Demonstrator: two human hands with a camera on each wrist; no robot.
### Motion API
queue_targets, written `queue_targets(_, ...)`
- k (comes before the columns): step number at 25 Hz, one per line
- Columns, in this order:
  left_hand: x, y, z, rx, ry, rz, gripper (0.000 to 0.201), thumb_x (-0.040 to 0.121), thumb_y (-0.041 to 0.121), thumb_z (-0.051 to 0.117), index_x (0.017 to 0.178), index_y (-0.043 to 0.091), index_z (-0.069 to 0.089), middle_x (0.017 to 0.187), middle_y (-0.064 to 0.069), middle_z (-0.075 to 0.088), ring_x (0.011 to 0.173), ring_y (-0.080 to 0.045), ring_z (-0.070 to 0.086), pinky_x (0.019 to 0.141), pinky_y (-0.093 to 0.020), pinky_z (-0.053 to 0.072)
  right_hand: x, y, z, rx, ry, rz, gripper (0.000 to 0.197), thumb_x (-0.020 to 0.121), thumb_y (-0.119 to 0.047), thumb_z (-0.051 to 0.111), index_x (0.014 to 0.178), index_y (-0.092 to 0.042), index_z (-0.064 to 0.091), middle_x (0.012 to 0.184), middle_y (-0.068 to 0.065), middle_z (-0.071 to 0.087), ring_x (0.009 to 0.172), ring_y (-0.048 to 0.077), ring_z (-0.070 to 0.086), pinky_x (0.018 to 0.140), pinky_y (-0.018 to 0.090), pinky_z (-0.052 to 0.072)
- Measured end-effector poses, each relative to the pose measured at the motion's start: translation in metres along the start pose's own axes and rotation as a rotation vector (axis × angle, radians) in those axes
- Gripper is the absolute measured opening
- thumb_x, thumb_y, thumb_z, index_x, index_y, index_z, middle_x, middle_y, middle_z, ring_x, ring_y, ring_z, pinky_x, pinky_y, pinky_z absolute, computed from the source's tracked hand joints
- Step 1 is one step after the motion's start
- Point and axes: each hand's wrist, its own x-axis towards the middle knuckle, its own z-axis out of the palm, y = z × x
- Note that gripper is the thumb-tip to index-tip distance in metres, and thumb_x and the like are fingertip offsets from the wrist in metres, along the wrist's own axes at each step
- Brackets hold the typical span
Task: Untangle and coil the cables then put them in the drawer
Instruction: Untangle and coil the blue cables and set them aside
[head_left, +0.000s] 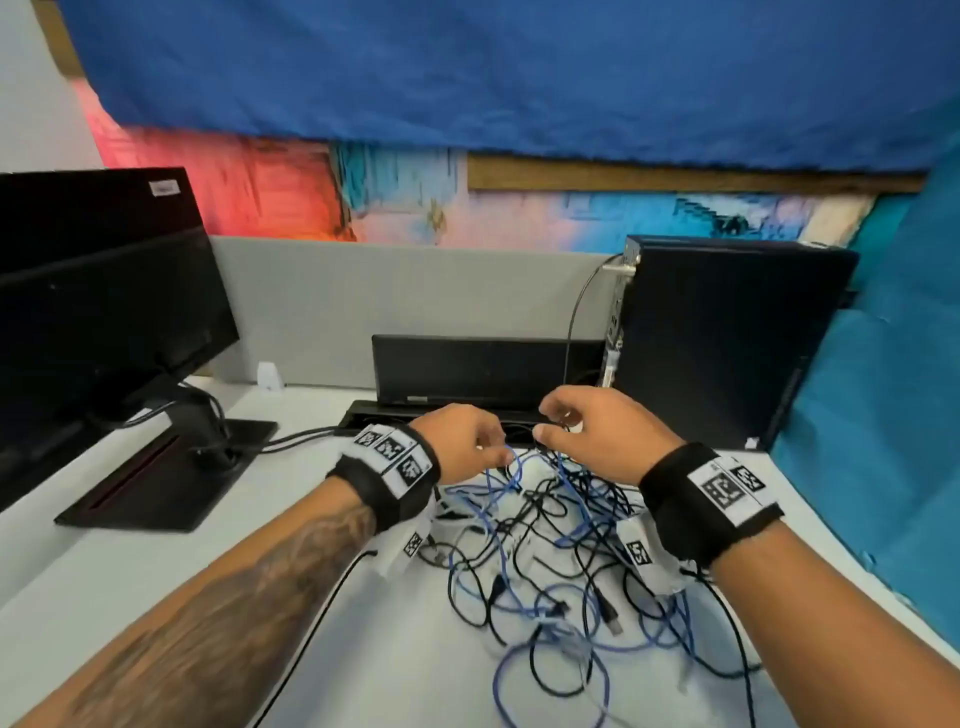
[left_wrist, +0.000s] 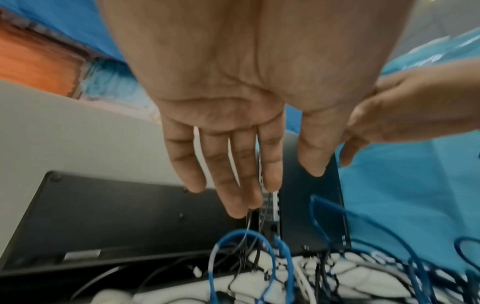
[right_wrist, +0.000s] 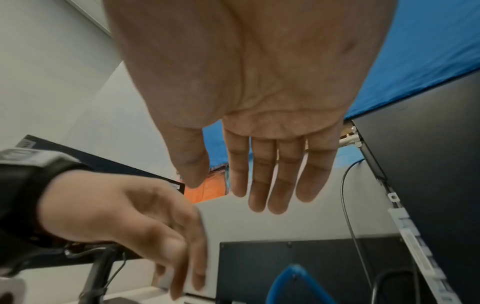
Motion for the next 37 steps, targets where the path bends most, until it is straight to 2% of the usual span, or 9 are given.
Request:
queue_targets(5, 0.021, 0.014, 0.053, 0.124, -0.143, -0.194, 0.022, 0.088, 0.038, 0.068, 0.09, 0.016, 0.069, 0.086, -0.002, 0.065, 0.086, -0.022, 0.063, 0.074, -0.03, 0.048, -0.005, -0.001, 0.037, 0.016, -0.074, 0.052, 0.03, 0.096, -0.038, 0.062, 0.124, -0.028, 0.065, 0.12, -0.005, 0.068, 0.109, 0.016, 0.064, 0.096, 0.035, 0.052)
queue_targets(8, 0.017, 0.0, 0.064, -0.037, -0.083, -0.181, 0.028, 0.089, 0.024, 0.068, 0.064, 0.018, 0.056, 0.065, 0.001, 0.053, 0.069, -0.02, 0.054, 0.064, -0.025, 0.042, 0.006, 0.002, 0.054, -0.028, -0.097, 0.057, 0.043, 0.097, -0.026, 0.059, 0.14, -0.026, 0.055, 0.141, -0.003, 0.057, 0.124, 0.019, 0.056, 0.103, 0.033, 0.046)
queue_targets(10, 0.011, -0.004, 0.053, -0.234, 0.024, -0.14, 0.023, 0.091, 0.019, 0.065, 0.069, 0.014, 0.06, 0.067, 0.0, 0.056, 0.063, -0.015, 0.052, 0.061, -0.025, 0.043, 0.015, 0.004, 0.061, -0.057, -0.11, 0.05, 0.05, 0.096, -0.025, 0.059, 0.146, -0.026, 0.049, 0.144, -0.002, 0.054, 0.127, 0.021, 0.055, 0.104, 0.035, 0.046)
queue_targets(17, 0.007, -0.009, 0.0, -0.438, 0.146, 0.042, 0.017, 0.097, 0.019, 0.057, 0.081, 0.017, 0.062, 0.072, -0.003, 0.064, 0.063, -0.012, 0.057, 0.069, -0.034, 0.052, 0.05, 0.002, 0.039, 0.03, 0.009, -0.014, 0.01, 0.094, -0.032, 0.066, 0.093, -0.024, 0.071, 0.076, -0.004, 0.063, 0.074, 0.017, 0.059, 0.07, 0.036, 0.05)
queue_targets(23, 0.012, -0.015, 0.002, -0.632, 0.352, 0.1, 0.015, 0.095, 0.018, 0.063, 0.081, 0.022, 0.066, 0.066, 0.002, 0.06, 0.062, -0.01, 0.055, 0.067, -0.026, 0.046, 0.04, -0.004, -0.003, 0.205, 0.048, -0.039, 0.013, 0.094, -0.026, 0.069, 0.103, -0.02, 0.077, 0.091, 0.004, 0.075, 0.085, 0.022, 0.069, 0.076, 0.031, 0.055)
queue_targets(27, 0.014, 0.004, 0.013, -0.718, 0.285, 0.138, 0.02, 0.09, 0.015, 0.071, 0.108, 0.014, 0.063, 0.074, -0.003, 0.059, 0.058, -0.013, 0.055, 0.061, -0.024, 0.05, 0.037, -0.021, -0.02, 0.312, 0.163, -0.091, 0.015, 0.098, -0.023, 0.064, 0.104, -0.015, 0.075, 0.091, 0.003, 0.073, 0.078, 0.012, 0.064, 0.072, 0.02, 0.052)
queue_targets(32, 0.02, 0.023, 0.027, -0.649, 0.131, 0.134, 0.02, 0.1, 0.023, 0.056, 0.101, 0.009, 0.071, 0.066, -0.002, 0.059, 0.047, -0.008, 0.05, 0.049, -0.021, 0.041, 0.041, -0.035, -0.032, 0.585, 0.327, -0.151, 0.015, 0.099, -0.017, 0.062, 0.11, -0.009, 0.07, 0.095, 0.011, 0.069, 0.083, 0.021, 0.064, 0.083, 0.042, 0.061)
queue_targets(35, 0.024, 0.024, 0.021, -0.945, 0.199, 0.086, 0.034, 0.107, 0.022, 0.041, 0.087, 0.007, 0.064, 0.06, -0.002, 0.049, 0.039, -0.007, 0.038, 0.038, -0.019, 0.031, 0.042, -0.019, -0.017, 0.568, 0.363, -0.063, 0.05, 0.094, -0.027, 0.07, 0.139, -0.018, 0.051, 0.118, -0.004, 0.059, 0.084, 0.01, 0.058, 0.086, 0.037, 0.056)
queue_targets(37, 0.026, 0.026, 0.009, -1.154, 0.228, 0.048, 0.035, 0.107, 0.024, 0.036, 0.082, 0.013, 0.058, 0.056, 0.001, 0.043, 0.038, -0.006, 0.029, 0.036, -0.015, 0.023, 0.038, -0.004, 0.011, 0.637, 0.184, 0.072, 0.083, 0.086, -0.042, 0.076, 0.152, -0.021, 0.031, 0.126, -0.004, 0.057, 0.087, 0.01, 0.06, 0.08, 0.031, 0.052)
